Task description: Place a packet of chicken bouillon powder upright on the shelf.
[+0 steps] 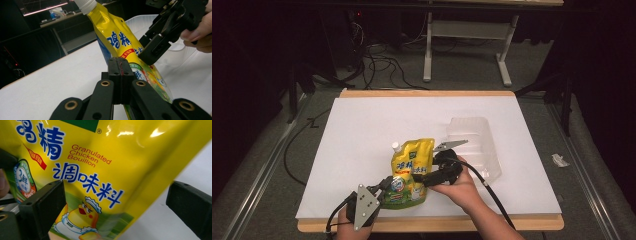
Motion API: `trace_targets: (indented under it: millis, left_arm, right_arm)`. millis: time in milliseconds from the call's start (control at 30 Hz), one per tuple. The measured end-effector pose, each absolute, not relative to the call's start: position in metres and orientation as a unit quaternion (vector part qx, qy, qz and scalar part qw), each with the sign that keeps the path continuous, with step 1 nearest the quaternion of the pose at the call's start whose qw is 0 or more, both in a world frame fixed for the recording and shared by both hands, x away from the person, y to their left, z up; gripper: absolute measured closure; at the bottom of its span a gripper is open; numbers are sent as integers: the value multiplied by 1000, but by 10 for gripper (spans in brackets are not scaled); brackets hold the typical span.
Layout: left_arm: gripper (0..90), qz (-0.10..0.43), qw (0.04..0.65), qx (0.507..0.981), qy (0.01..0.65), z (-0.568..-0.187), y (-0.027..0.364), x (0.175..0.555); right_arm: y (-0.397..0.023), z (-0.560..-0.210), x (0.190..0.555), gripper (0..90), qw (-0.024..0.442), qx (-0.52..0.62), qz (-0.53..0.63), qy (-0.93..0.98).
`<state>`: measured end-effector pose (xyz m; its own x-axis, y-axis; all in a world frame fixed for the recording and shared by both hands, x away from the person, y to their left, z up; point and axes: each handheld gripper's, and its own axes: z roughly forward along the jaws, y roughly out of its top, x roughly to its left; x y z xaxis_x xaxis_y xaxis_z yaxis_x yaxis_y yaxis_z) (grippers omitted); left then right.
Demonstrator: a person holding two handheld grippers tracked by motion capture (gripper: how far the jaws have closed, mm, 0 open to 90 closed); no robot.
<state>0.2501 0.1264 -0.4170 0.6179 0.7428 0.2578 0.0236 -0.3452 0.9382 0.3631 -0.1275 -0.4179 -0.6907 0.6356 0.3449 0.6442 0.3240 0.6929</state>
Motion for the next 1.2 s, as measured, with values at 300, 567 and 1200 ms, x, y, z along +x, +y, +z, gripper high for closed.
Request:
trace_targets:
  millis: [300,567,1200]
  left_arm:
    - [900,342,512,739,273,-418,129,254]
    - [900,294,527,726,331,-423,139,273]
    - [900,258,492,749,361,-443,123,321]
  right_arm:
    - [-127,-418,359,171,12,-369,-453,-812]
    - [-147,-412,351,523,-14,-365,-499,-786]
    - [-157,-401,347,818,-80,-338,-526,-776]
